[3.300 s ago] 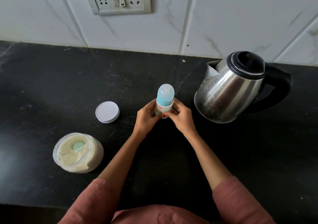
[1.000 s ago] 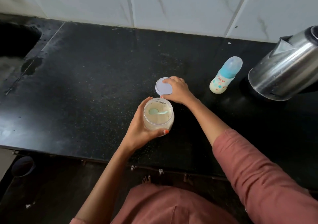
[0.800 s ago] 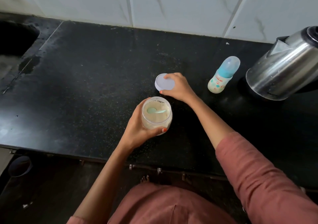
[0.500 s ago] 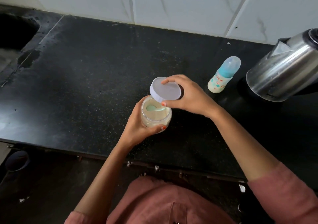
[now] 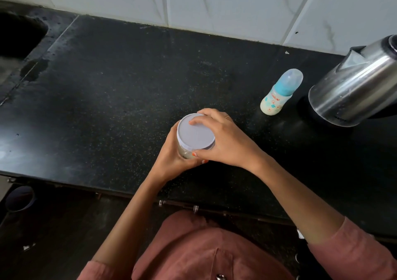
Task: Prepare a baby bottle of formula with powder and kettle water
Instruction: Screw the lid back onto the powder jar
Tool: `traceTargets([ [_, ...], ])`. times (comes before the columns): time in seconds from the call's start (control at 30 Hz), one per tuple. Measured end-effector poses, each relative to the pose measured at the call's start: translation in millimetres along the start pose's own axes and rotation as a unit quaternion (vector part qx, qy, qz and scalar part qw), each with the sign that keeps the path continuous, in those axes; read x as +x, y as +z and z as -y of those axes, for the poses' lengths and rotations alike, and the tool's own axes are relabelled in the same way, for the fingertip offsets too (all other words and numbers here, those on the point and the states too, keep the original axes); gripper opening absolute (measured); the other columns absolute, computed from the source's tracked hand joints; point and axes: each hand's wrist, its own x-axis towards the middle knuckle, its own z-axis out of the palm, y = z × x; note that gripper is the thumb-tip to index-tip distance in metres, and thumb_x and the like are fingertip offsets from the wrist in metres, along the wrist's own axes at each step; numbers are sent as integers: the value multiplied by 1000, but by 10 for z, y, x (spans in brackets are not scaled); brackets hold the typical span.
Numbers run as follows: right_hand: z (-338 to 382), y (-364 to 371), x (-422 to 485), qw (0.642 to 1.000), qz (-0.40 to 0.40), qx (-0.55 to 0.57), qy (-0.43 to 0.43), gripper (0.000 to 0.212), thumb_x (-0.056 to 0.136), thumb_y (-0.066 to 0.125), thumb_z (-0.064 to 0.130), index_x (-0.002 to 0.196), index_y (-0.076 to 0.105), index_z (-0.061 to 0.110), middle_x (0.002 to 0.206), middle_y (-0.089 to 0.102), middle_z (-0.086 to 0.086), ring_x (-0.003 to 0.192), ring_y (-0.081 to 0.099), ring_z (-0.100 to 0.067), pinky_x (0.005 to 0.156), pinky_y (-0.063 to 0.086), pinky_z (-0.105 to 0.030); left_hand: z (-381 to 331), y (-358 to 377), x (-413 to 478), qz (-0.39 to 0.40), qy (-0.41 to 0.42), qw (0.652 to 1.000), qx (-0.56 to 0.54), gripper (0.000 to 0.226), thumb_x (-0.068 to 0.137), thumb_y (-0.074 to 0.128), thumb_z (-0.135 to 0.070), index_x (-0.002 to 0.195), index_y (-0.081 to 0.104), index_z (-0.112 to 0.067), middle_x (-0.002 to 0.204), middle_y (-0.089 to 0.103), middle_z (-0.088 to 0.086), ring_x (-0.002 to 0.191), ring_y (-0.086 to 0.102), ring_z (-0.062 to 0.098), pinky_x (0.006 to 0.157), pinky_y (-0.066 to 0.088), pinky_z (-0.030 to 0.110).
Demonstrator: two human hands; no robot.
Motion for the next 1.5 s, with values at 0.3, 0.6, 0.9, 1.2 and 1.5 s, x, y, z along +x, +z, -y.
traceTargets([
  [0.3, 78, -24, 27, 993, 58, -107, -5, 90, 71, 71, 46, 143, 21, 28, 154, 9, -7, 139, 13, -28, 111, 22, -40, 29, -18, 0, 3, -13, 1000, 5, 86, 52, 78, -42, 124, 31, -44, 130, 42, -18, 121, 43, -6, 94, 40, 12],
  [0.6, 170, -190, 216, 963, 132, -222, -73, 71, 76, 66, 31, 138, 32, 40, 138, 33, -1, 119, 38, -26, 78, 40, -34, 39, 16, 11, -10, -13, 1000, 7, 86, 51, 81, -40, 122, 33, -49, 124, 49, -15, 115, 49, -5, 86, 41, 9],
  [0.9, 252, 12, 151, 955, 16, -292, 44, 92, 72, 41, 76, 143, 20, 21, 137, 33, -14, 116, 44, -34, 87, 37, -42, 44, 21, -4, -22, -19, 1000, 8, 86, 48, 78, -42, 121, 33, -49, 121, 48, -22, 113, 44, -16, 85, 37, 2],
  [1.2, 201, -233, 241, 969, 152, -183, -74, 61, 79, 65, 30, 134, 40, 37, 140, 35, 3, 127, 35, -21, 85, 37, -32, 48, 7, 5, -16, -29, 999, 23, 89, 48, 82, -41, 122, 32, -50, 124, 48, -18, 113, 46, -11, 85, 39, 4],
  [1.5, 267, -39, 193, 963, 5, -266, 35, 82, 71, 49, 73, 132, 37, 19, 131, 34, -9, 113, 43, -29, 75, 38, -37, 63, 13, 7, -27, -14, 999, 25, 91, 51, 86, -30, 116, 33, -63, 118, 49, -24, 110, 46, -16, 81, 39, 1],
])
